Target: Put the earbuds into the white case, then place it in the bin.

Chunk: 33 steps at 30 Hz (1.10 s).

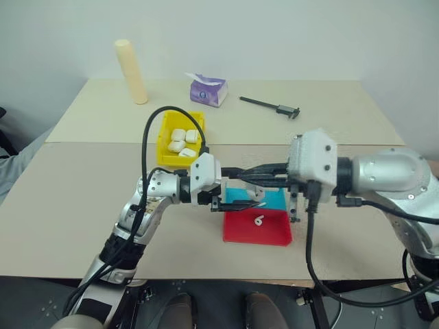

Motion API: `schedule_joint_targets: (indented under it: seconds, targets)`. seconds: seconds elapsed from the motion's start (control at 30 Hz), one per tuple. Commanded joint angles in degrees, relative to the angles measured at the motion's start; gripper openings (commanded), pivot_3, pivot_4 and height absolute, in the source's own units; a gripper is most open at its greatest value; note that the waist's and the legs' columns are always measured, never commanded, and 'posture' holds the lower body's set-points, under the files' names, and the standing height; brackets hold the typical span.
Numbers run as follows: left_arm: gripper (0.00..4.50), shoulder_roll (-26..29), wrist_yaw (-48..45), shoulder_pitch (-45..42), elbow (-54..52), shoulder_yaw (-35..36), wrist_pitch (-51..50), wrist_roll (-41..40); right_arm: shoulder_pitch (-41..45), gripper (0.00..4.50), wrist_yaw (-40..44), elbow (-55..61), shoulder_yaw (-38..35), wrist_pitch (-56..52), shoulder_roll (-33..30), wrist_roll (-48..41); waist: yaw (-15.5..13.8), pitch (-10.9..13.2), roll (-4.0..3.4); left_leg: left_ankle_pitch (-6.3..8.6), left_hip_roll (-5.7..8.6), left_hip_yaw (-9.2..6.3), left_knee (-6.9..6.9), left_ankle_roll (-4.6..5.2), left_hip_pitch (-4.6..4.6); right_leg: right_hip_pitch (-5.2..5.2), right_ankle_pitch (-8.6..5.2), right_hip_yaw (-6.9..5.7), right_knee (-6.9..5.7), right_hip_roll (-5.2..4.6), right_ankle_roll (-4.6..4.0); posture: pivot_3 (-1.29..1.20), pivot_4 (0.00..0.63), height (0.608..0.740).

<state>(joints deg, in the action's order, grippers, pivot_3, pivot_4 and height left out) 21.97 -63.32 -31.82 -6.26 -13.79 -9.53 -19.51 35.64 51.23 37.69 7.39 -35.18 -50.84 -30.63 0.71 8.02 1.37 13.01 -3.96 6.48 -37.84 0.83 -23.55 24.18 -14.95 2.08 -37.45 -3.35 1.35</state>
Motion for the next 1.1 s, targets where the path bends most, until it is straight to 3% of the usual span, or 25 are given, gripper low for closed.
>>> schedule_joint_targets:
  seconds: [0.03,0.33,0.7,0.87,0.97,1.1]
  targets:
    - [2.76,-0.52,0.21,-0.85,-1.81,0.97,1.72,-0.78,-0.66,0.04,1.27,-0.4,0.09,3.22,-0.67,3.44,-0.03,0.0,0.0,0.0,0.0,0.0,0.0,0.0,0.0,0.0,0.0,0.0,0.0,0.0,0.0,0.0,0.15,0.74]
    - [2.76,0.0,0.25,-0.31,-1.98,2.07,2.71,-0.94,-3.69,0.04,3.08,-2.35,0.42,6.27,-3.38,9.98,-0.01,0.0,0.0,0.0,0.0,0.01,0.0,0.0,0.01,-0.01,0.0,0.0,0.0,0.0,0.0,0.0,0.15,0.74]
    - [2.76,-0.49,0.16,-0.64,-1.37,2.93,3.35,-0.95,-5.55,0.04,4.12,-2.28,-2.42,9.07,-4.51,11.51,-0.04,0.0,0.0,0.0,0.01,0.01,-0.02,0.0,0.02,-0.02,0.0,0.0,-0.01,0.0,0.0,0.0,0.15,0.74]
    - [2.76,-0.55,1.0,0.02,-0.33,3.49,4.84,0.15,-4.24,0.04,2.1,-2.73,-8.4,8.12,-1.81,6.2,-0.04,0.0,0.0,0.0,0.0,0.01,-0.02,0.0,0.04,-0.02,0.0,0.0,-0.04,0.0,0.0,0.0,0.15,0.74]
    - [2.76,-1.43,6.08,0.34,0.4,5.51,5.39,1.85,-4.16,0.04,0.14,-3.16,-14.4,7.0,0.9,0.7,-0.07,0.0,0.01,0.0,0.0,0.0,-0.02,0.0,0.04,-0.03,0.0,0.01,-0.04,0.0,0.0,0.0,0.15,0.74]
    - [2.76,-6.85,26.03,-4.09,4.58,9.63,2.6,9.73,-6.95,0.04,-2.4,-4.26,-17.87,5.43,1.15,0.53,-0.42,0.01,0.03,0.0,0.02,-0.02,-0.03,0.0,0.05,-0.1,0.02,0.01,-0.02,-0.02,0.03,0.0,0.15,0.74]
